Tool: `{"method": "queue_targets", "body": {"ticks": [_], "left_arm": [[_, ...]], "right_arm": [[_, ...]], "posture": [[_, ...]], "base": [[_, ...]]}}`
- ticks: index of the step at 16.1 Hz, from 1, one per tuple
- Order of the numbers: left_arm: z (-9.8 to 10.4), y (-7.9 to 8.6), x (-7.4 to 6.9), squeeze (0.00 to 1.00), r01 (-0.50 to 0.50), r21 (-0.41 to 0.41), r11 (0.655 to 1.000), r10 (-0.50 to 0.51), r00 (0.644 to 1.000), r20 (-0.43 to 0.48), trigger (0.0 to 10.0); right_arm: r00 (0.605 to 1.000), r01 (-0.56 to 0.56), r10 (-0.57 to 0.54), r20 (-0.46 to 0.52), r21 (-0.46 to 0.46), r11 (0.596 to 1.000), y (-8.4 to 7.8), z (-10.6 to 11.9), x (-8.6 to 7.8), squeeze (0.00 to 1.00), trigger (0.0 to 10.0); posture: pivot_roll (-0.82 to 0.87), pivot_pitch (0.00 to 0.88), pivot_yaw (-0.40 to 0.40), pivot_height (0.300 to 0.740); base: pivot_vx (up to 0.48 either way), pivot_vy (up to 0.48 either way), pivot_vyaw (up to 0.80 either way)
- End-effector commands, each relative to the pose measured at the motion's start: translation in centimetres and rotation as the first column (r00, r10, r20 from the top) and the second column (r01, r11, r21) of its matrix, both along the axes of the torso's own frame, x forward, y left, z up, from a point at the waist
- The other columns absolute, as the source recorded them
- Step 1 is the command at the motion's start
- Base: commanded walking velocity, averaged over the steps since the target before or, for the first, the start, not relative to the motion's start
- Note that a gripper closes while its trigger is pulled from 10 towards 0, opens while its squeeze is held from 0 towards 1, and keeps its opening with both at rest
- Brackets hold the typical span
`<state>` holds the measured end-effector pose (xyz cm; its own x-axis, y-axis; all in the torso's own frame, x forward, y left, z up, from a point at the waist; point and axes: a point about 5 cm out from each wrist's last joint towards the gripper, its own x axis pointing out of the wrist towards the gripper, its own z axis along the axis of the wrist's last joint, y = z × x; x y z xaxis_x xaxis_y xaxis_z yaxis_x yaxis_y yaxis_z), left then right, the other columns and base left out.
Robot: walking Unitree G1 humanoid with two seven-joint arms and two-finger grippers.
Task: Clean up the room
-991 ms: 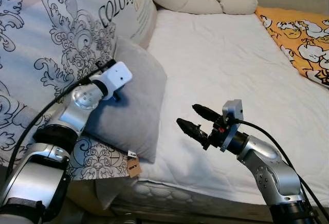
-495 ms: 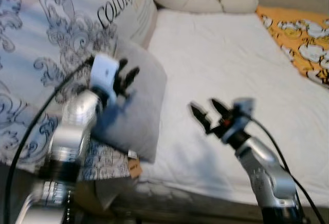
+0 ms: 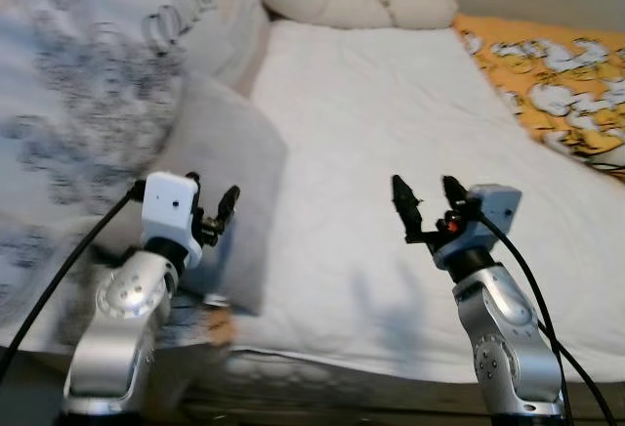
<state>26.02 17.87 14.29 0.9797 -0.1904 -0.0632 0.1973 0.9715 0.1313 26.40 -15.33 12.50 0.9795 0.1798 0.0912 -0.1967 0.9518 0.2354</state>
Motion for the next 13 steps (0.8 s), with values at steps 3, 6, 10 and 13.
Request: {"method": "queue_targets", "body": {"ticks": [3, 6, 10, 13], "left_arm": [[0.4, 0.2, -0.5, 1.00, -0.037, 0.000, 0.999, 0.037, 0.999, -0.001, 10.0], [0.0, 0.6, -0.7, 1.00, -0.075, 0.002, 0.997, 0.075, 0.997, -0.032, 10.0], [-0.3, 1.0, -0.5, 1.00, -0.113, 0.034, 0.993, 0.114, 0.992, -0.048, 10.0], [-1.3, 1.8, -1.0, 1.00, -0.133, 0.068, 0.989, 0.138, 0.987, -0.086, 10.0]], "right_arm": [[0.994, 0.105, -0.105, 0.025, 0.004, 0.994, -1.1, 0.6, 0.1, 1.00, 10.0], [0.985, 0.169, -0.168, -0.025, 0.023, 0.985, -1.7, 0.1, 0.0, 1.00, 10.0], [0.989, 0.123, -0.130, -0.072, -0.094, 0.988, -1.1, -1.3, -0.1, 1.00, 10.0], [0.985, 0.087, -0.102, -0.136, -0.110, 0.990, -0.7, -2.2, -0.4, 1.00, 10.0]], "posture": [[0.01, 0.000, -0.058, 0.740], [0.02, 0.000, -0.066, 0.740], [0.02, 0.000, -0.062, 0.740], [0.02, 0.000, -0.063, 0.740]], "base": [[0.000, -0.433, 0.00], [0.000, -0.434, 0.00], [0.000, -0.429, 0.00], [0.000, -0.431, 0.00]]}}
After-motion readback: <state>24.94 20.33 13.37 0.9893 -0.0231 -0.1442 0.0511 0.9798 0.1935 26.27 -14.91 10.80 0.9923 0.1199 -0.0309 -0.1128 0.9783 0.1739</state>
